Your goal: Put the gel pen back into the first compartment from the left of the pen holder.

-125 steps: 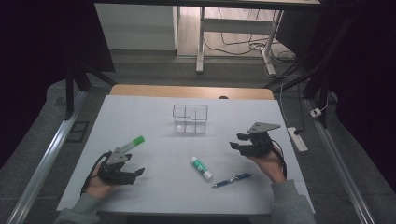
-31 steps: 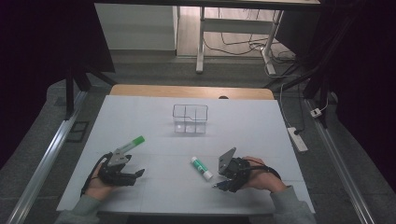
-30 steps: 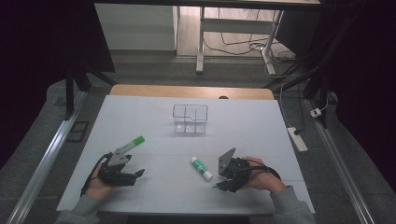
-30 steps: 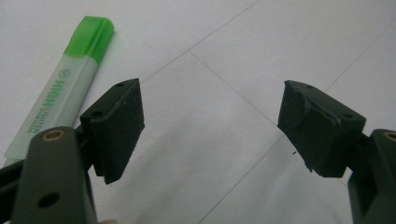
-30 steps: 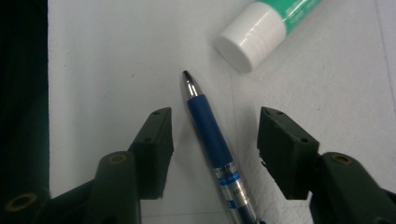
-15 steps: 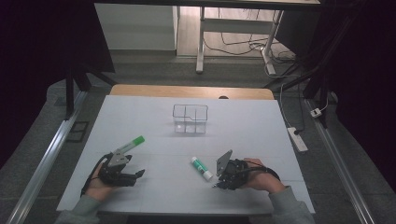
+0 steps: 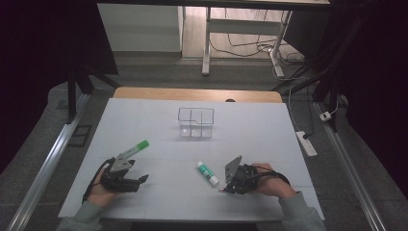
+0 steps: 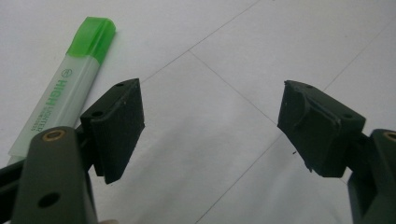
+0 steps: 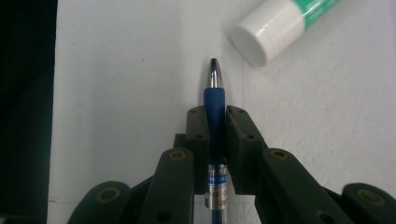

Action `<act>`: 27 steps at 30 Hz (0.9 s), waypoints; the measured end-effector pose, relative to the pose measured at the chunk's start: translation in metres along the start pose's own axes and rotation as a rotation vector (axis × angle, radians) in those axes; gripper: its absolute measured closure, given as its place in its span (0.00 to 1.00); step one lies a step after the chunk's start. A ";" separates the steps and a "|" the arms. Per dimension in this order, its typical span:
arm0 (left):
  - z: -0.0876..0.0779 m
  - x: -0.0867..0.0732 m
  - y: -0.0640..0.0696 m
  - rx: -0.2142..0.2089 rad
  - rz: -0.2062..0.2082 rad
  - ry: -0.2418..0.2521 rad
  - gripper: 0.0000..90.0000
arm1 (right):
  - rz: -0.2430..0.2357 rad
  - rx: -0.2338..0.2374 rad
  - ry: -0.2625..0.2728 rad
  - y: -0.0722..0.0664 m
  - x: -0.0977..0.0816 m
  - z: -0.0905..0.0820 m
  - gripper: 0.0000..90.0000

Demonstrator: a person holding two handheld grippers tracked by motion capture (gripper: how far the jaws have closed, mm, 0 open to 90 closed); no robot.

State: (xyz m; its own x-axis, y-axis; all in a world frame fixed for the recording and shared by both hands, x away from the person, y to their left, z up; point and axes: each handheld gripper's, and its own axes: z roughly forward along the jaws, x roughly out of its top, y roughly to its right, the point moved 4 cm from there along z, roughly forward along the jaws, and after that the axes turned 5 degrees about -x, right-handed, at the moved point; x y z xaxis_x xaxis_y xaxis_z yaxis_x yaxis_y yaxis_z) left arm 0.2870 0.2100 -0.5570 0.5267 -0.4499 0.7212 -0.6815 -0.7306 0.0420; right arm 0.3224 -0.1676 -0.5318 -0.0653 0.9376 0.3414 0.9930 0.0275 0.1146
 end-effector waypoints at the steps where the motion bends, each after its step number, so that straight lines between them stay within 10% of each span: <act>1: 0.000 0.000 0.000 0.000 0.003 -0.002 0.25 | 0.010 0.000 0.012 0.001 0.000 -0.002 0.88; 27: 0.000 -0.001 -0.001 0.004 -0.001 -0.006 0.25 | 0.283 -0.168 0.348 0.034 -0.008 -0.054 0.88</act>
State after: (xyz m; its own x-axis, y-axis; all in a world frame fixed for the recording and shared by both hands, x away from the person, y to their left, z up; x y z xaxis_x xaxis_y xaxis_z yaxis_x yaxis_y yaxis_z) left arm 0.2875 0.2112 -0.5577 0.5305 -0.4522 0.7170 -0.6787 -0.7333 0.0397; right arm 0.3511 -0.1930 -0.4802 0.1478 0.7279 0.6696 0.9489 -0.2951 0.1114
